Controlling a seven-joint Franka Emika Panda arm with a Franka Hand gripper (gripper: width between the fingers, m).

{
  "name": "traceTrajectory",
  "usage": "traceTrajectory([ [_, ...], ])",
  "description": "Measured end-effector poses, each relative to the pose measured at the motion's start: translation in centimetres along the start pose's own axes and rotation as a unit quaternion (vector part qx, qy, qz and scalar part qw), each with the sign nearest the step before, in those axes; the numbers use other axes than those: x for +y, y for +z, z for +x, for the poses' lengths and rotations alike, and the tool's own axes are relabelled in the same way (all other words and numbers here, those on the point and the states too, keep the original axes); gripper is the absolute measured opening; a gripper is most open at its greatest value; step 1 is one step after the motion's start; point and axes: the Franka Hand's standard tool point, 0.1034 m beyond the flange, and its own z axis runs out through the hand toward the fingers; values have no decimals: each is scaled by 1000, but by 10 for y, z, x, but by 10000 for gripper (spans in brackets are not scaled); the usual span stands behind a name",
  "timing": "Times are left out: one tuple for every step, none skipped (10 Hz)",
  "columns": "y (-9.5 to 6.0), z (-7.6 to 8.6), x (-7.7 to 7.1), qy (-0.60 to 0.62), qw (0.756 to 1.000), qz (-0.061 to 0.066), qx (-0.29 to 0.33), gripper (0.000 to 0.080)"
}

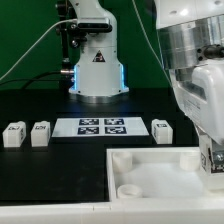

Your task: Assemble one leg

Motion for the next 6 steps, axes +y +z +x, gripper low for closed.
traceTrajectory([
  [0,0,0,-7,1000,0,0,367],
  [0,0,0,-21,1000,0,0,518],
  [1,-1,1,-23,1000,-1,0,609],
  [4,-10,6,-89,996,-6,5,637],
  [7,-15,10,-197,980,-11,9,637],
  [8,-18,11,-279,960,-15,13,647],
])
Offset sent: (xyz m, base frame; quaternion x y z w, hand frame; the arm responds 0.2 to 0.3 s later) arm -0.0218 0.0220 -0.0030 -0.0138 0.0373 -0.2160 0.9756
